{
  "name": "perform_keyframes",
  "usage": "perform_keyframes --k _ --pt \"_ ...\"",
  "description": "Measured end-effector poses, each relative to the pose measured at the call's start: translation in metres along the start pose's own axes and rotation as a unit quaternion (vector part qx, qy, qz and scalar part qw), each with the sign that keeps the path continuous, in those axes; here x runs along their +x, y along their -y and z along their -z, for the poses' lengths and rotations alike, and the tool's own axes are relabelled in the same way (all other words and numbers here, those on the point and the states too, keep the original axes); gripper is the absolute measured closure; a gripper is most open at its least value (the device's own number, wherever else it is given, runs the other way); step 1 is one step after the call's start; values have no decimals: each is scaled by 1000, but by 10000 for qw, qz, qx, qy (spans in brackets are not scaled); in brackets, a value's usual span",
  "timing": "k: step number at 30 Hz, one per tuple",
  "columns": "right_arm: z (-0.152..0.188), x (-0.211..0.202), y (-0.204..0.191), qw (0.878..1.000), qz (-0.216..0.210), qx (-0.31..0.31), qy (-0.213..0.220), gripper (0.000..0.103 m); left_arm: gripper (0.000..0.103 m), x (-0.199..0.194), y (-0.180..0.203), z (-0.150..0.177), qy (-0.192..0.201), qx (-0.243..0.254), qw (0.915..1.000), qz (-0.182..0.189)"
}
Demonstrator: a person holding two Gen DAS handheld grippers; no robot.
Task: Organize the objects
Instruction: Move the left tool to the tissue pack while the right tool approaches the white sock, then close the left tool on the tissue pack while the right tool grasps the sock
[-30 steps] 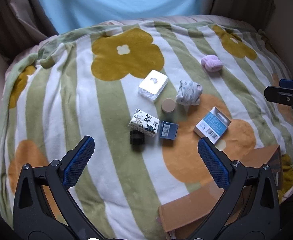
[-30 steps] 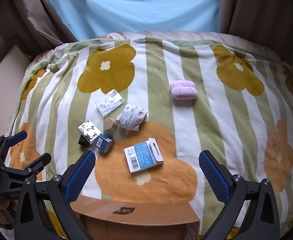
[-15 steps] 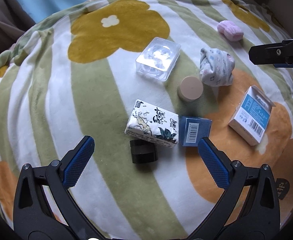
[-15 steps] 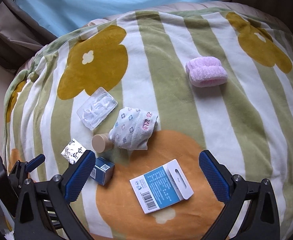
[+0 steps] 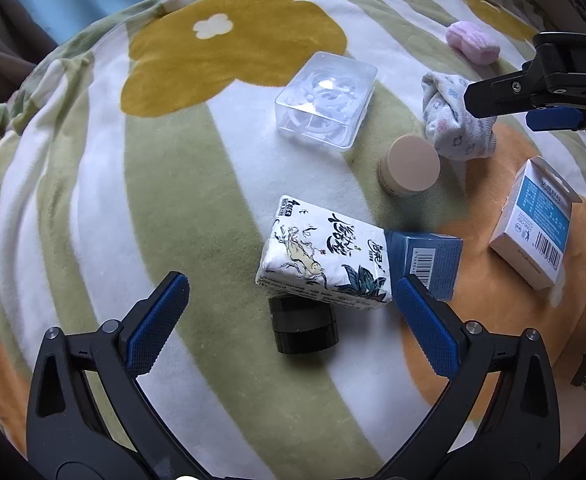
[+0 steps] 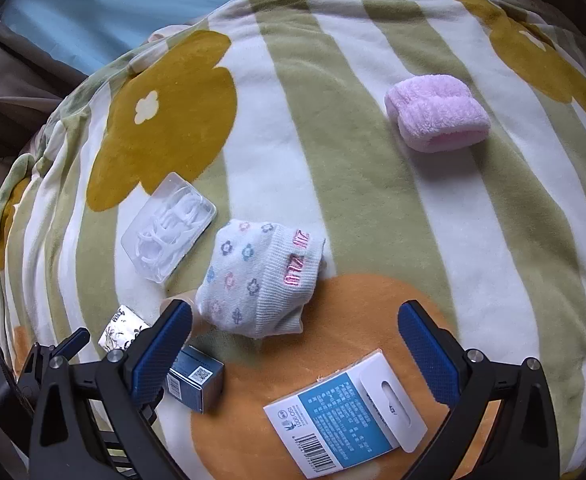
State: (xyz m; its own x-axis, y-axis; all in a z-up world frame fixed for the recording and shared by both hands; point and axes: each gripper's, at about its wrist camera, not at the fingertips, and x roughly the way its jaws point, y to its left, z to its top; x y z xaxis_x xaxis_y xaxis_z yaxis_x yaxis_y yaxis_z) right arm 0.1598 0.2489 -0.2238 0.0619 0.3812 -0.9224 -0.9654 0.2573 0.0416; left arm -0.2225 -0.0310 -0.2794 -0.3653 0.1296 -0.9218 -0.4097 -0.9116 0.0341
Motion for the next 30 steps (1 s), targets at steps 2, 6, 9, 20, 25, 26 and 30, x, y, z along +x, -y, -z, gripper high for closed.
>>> perform_keyframes --k 2,6,9,20,25,26,30 --pt "-2 4 -1 10000 -42 25 -33 5 4 2 -1 -1 11 2 10000 18" --pt "-4 13 -4 9999 -75 58 -87 11 5 6 0 -3 36 85 10000 23" --pt "-4 17 -6 9998 -124 94 -125 17 8 9 2 -5 63 181 9998 34" --pt "-2 27 -18 9993 -317 64 -210 40 43 15 15 -9 40 533 9982 268" --pt "0 25 -20 9987 -463 36 -200 52 44 14 13 -9 45 550 9980 316" --pt "1 25 -21 9987 -476 18 -192 54 44 13 13 -9 44 556 9980 306" --pt "1 20 -21 9987 -495 -18 -137 56 44 10 11 -10 92 510 9983 256"
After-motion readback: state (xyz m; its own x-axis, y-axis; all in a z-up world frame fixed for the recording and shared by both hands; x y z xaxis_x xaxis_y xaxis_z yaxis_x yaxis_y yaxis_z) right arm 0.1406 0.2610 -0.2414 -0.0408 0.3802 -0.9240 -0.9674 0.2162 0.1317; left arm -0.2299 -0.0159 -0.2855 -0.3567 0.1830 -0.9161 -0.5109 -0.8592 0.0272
